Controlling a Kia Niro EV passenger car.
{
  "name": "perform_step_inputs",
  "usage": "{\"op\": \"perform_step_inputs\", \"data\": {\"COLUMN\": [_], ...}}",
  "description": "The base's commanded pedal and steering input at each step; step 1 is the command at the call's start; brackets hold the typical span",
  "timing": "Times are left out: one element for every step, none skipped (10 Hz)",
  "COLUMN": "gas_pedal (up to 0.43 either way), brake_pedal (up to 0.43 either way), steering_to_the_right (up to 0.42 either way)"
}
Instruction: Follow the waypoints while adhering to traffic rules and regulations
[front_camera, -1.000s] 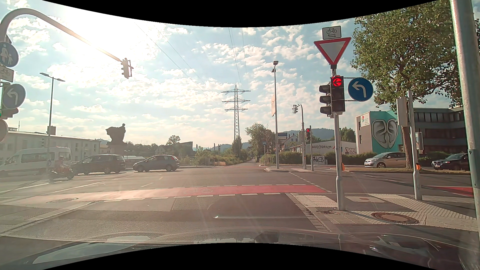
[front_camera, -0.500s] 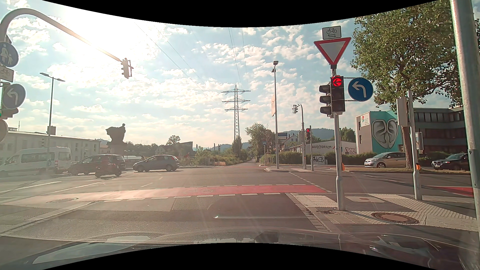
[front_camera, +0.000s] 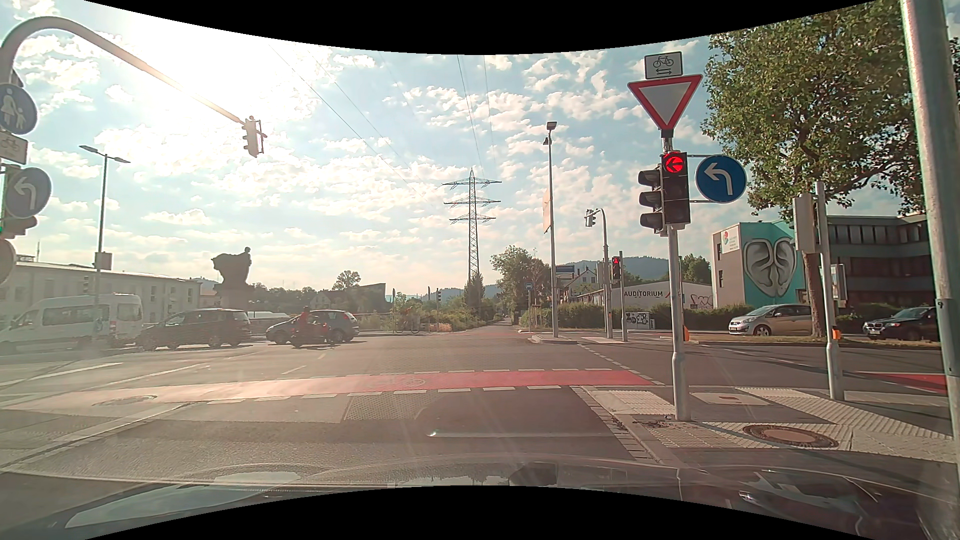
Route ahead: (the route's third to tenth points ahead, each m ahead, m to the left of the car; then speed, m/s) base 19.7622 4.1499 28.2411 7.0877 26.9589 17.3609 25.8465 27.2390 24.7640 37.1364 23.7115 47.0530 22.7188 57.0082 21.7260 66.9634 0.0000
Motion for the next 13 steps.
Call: {"op": "perform_step_inputs", "data": {"gas_pedal": [0.000, 0.000, 0.000, 0.000, 0.000, 0.000, 0.000, 0.000, 0.000, 0.000, 0.000, 0.000, 0.000], "brake_pedal": [0.232, 0.232, 0.226, 0.232, 0.226, 0.226, 0.232, 0.232, 0.232, 0.232, 0.232, 0.232, 0.232], "steering_to_the_right": [-0.008, -0.009, -0.008, -0.009, -0.009, -0.008, -0.009, -0.008, -0.008, -0.009, -0.008, -0.008, -0.009]}}
